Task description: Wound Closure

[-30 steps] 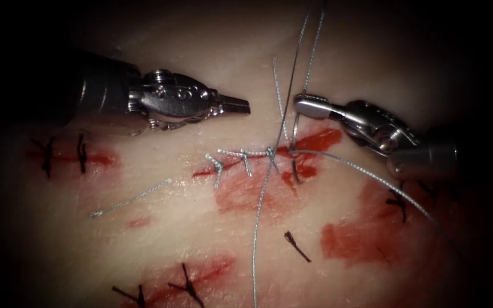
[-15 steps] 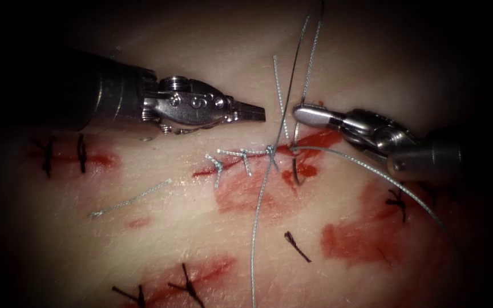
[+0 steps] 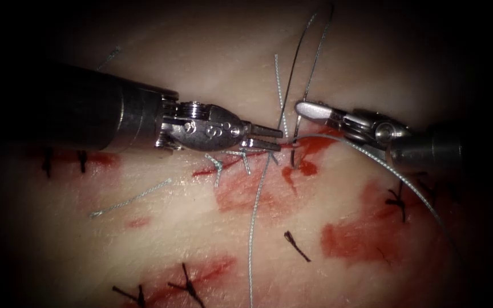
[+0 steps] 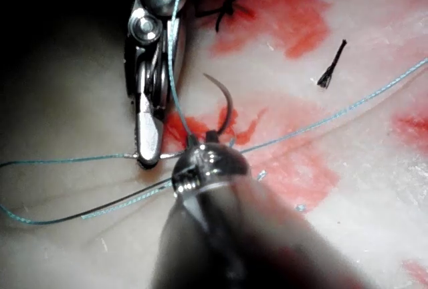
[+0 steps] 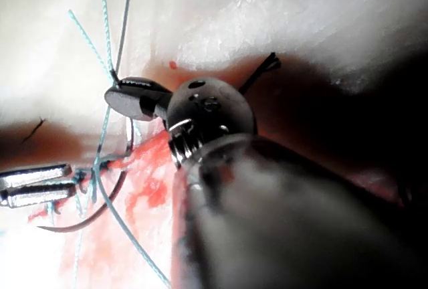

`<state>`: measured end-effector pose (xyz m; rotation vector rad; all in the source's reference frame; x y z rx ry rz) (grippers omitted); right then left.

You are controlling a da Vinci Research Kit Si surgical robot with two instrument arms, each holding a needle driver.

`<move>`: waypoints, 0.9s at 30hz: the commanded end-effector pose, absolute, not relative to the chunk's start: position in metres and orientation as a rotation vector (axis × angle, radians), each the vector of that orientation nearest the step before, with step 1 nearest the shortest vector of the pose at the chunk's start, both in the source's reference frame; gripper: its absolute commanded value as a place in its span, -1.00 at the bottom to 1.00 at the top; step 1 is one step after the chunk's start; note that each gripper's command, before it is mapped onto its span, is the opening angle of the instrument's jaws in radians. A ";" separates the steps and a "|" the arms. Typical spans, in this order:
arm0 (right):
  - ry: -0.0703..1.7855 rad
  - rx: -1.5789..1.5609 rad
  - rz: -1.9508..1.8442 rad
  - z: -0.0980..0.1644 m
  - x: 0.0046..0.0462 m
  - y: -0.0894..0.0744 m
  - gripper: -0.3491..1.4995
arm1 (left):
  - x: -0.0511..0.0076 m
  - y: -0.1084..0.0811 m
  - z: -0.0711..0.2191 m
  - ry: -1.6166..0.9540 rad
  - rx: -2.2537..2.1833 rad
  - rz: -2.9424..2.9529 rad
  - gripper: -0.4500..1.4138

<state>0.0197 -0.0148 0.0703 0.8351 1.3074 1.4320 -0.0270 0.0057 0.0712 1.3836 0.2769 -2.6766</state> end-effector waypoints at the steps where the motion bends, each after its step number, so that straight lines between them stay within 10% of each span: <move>1: 1.307 0.842 1.437 0.071 0.0206 -0.015 -1.00 | -0.0275 0.006 0.072 0.283 1.384 -2.657 -0.35; 15: 1.306 0.846 1.440 0.071 0.0205 -0.015 -1.00 | -0.0285 0.005 0.072 0.318 1.390 -2.599 -0.03; 27: 1.306 0.846 1.440 0.070 0.0205 -0.015 -1.00 | -0.0313 0.003 0.073 0.419 1.420 -2.608 -0.62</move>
